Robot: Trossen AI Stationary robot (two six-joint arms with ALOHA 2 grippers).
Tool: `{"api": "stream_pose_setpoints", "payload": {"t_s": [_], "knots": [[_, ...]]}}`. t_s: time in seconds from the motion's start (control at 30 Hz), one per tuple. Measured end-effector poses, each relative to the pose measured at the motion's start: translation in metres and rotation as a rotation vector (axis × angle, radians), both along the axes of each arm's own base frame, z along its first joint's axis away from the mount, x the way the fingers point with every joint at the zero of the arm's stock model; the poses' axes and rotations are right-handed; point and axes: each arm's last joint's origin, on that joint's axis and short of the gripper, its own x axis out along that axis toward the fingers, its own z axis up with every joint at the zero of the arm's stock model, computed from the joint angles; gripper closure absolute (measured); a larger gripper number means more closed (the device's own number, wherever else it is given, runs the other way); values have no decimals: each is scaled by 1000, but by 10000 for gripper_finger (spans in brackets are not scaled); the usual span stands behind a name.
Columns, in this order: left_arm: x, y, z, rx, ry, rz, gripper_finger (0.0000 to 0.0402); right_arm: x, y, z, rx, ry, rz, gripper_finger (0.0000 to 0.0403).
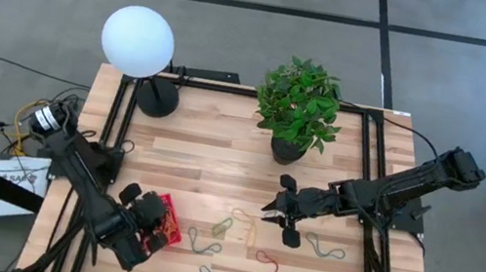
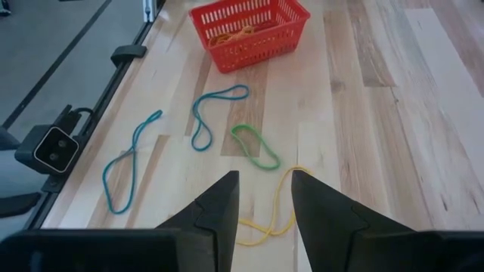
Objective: Pick and place items into bin
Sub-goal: Put the yellow rubber band into the red bin
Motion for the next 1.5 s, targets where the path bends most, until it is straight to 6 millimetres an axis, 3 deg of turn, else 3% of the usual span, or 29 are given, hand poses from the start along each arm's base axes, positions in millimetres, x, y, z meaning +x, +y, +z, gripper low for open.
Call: {"api": "stream_pose_setpoints", "payload": {"t_s": [0.27, 0.53, 1.03, 1.2, 1.5], "knots": [[11, 6, 4, 10, -46, 18, 318, 8, 2, -16, -71, 34, 38, 284], [20, 12, 4, 42, -58, -6, 318, 24, 10, -59, -47, 154, -6, 284], [27, 20, 6, 103, -93, -9, 318, 60, -12, -109, -13, 296, -179, 284], [28, 20, 6, 99, -99, -9, 318, 67, -9, -116, -16, 307, -175, 284], [28, 19, 6, 102, -99, -20, 318, 70, -8, -109, 6, 308, -163, 284]]}}
